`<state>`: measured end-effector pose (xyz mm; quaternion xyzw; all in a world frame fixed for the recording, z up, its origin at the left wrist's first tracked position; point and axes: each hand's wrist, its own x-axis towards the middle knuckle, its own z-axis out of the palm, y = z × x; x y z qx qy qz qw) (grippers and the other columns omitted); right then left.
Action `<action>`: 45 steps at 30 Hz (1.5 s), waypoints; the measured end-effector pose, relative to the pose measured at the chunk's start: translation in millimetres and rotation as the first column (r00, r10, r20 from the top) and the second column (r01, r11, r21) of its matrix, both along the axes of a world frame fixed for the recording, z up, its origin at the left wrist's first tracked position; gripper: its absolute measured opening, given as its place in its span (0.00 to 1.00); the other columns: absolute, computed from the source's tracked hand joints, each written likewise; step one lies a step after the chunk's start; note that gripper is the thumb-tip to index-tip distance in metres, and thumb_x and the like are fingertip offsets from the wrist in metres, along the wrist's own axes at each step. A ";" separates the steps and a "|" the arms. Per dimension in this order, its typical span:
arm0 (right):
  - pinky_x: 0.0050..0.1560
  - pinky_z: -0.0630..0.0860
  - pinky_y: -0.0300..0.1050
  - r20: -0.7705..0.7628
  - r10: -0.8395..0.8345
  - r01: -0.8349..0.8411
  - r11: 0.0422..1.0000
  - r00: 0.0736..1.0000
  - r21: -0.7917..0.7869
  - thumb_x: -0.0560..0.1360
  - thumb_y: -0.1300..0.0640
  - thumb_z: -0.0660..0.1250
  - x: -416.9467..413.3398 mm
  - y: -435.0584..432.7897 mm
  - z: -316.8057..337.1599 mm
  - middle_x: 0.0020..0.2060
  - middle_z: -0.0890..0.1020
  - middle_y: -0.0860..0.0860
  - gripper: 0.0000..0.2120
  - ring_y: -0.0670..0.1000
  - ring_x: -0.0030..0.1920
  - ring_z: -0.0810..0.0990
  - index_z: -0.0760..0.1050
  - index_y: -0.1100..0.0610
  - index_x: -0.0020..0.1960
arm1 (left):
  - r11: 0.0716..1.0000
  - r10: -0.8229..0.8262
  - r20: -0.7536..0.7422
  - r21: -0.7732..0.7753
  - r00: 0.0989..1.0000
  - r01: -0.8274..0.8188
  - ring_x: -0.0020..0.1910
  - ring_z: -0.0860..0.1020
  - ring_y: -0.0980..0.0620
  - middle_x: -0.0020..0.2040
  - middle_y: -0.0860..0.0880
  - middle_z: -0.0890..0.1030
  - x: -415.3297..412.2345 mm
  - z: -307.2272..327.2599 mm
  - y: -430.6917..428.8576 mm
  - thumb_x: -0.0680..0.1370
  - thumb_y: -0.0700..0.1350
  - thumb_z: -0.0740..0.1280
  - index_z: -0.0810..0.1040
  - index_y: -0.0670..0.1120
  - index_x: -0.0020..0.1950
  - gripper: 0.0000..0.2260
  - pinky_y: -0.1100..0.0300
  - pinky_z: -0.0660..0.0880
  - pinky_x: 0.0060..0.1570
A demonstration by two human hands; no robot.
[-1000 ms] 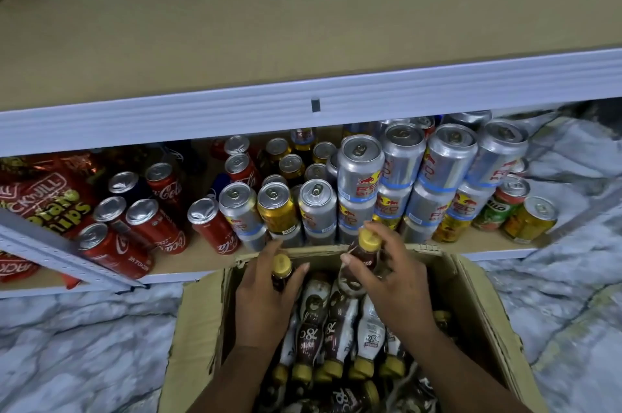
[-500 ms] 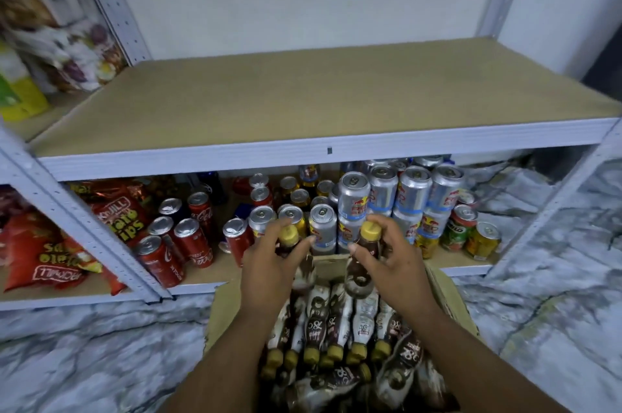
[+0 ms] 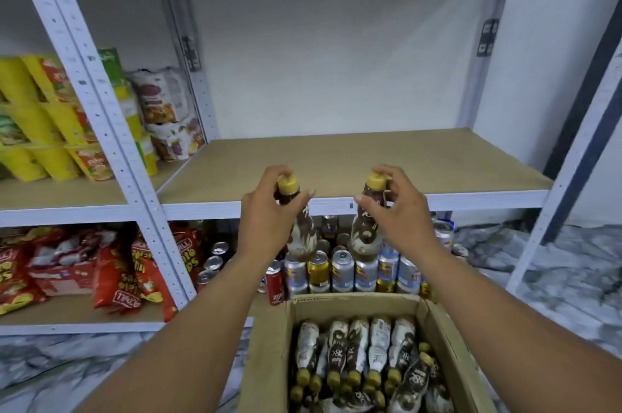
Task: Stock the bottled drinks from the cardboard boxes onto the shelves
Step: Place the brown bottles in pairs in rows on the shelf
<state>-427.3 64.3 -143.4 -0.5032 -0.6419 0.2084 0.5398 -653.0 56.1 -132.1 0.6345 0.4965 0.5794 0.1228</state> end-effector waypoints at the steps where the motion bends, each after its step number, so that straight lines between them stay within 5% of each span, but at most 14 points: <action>1: 0.51 0.80 0.40 -0.001 0.003 -0.003 1.000 1.000 0.014 0.73 0.49 0.78 -1.2 3.1 10.1 0.52 0.82 0.44 0.23 0.45 0.52 0.82 0.71 0.40 0.63 | 1.000 0.014 -0.007 0.014 1.000 -0.014 0.42 0.80 0.50 0.42 0.54 0.81 -2.4 9.9 2.7 0.73 0.50 0.80 0.74 0.56 0.53 0.16 0.55 0.79 0.43; 3: 0.50 0.78 0.34 -0.014 0.019 -0.018 0.999 1.000 0.030 0.73 0.50 0.78 -3.5 10.3 29.9 0.52 0.82 0.44 0.23 0.41 0.51 0.81 0.71 0.41 0.63 | 0.999 0.038 0.001 0.029 0.999 -0.038 0.42 0.80 0.51 0.43 0.54 0.81 -7.8 29.2 10.4 0.73 0.50 0.79 0.75 0.55 0.54 0.16 0.53 0.80 0.45; 6: 0.51 0.80 0.42 -0.018 0.043 -0.042 0.998 0.999 0.053 0.72 0.50 0.78 -8.9 27.8 50.3 0.52 0.82 0.44 0.22 0.41 0.50 0.82 0.72 0.41 0.61 | 0.998 0.063 -0.011 0.027 0.998 -0.063 0.42 0.79 0.52 0.42 0.55 0.79 -16.5 52.4 30.2 0.74 0.51 0.79 0.74 0.54 0.54 0.16 0.51 0.80 0.45; 19: 0.48 0.80 0.45 0.047 0.084 -0.087 0.994 0.995 0.071 0.73 0.50 0.78 -46.1 150.3 68.2 0.50 0.83 0.47 0.21 0.50 0.48 0.82 0.72 0.38 0.59 | 0.996 0.089 -0.087 0.019 0.992 -0.087 0.43 0.81 0.48 0.44 0.50 0.82 -38.3 61.6 145.6 0.73 0.55 0.78 0.74 0.55 0.55 0.17 0.50 0.80 0.42; 29: 0.51 0.76 0.37 0.056 0.113 -0.116 0.992 0.992 0.057 0.73 0.48 0.77 -56.4 192.7 51.0 0.51 0.80 0.39 0.23 0.40 0.53 0.80 0.72 0.38 0.63 | 0.997 0.072 -0.077 -0.003 0.994 -0.073 0.44 0.81 0.50 0.45 0.52 0.83 -48.7 43.3 191.3 0.73 0.56 0.78 0.75 0.57 0.55 0.17 0.51 0.80 0.45; 33: 0.57 0.75 0.40 0.039 0.145 -0.147 0.988 0.989 0.050 0.73 0.43 0.76 -51.8 187.9 39.3 0.62 0.78 0.43 0.36 0.42 0.59 0.78 0.61 0.33 0.74 | 0.999 0.024 -0.087 -0.032 0.996 -0.027 0.50 0.81 0.60 0.52 0.56 0.83 -47.8 38.0 186.8 0.72 0.61 0.77 0.72 0.61 0.66 0.26 0.59 0.80 0.51; 36: 0.54 0.75 0.36 0.053 0.148 -0.148 0.989 0.988 0.012 0.73 0.44 0.77 -42.1 182.4 18.8 0.62 0.75 0.44 0.43 0.38 0.57 0.78 0.53 0.34 0.78 | 0.997 -0.014 -0.075 -0.078 0.997 0.008 0.56 0.80 0.63 0.59 0.58 0.81 -56.1 23.2 181.2 0.71 0.60 0.78 0.64 0.65 0.73 0.35 0.57 0.79 0.57; 40: 0.45 0.75 0.28 0.104 0.162 -0.159 0.987 0.981 -0.033 0.74 0.48 0.76 -36.7 185.8 -3.3 0.54 0.79 0.40 0.38 0.31 0.50 0.79 0.58 0.35 0.76 | 0.988 -0.066 -0.048 -0.141 0.997 0.059 0.52 0.81 0.62 0.56 0.55 0.83 -64.6 -5.0 182.0 0.71 0.53 0.80 0.62 0.65 0.75 0.39 0.48 0.81 0.56; 45: 0.53 0.78 0.39 0.095 0.145 -0.143 0.989 0.985 -0.024 0.75 0.47 0.75 -46.0 200.0 -4.9 0.51 0.79 0.35 0.35 0.33 0.52 0.80 0.60 0.36 0.75 | 0.984 -0.086 0.051 -0.149 0.995 0.093 0.55 0.83 0.58 0.57 0.53 0.84 -56.1 -15.4 198.4 0.71 0.54 0.79 0.61 0.66 0.76 0.39 0.45 0.81 0.58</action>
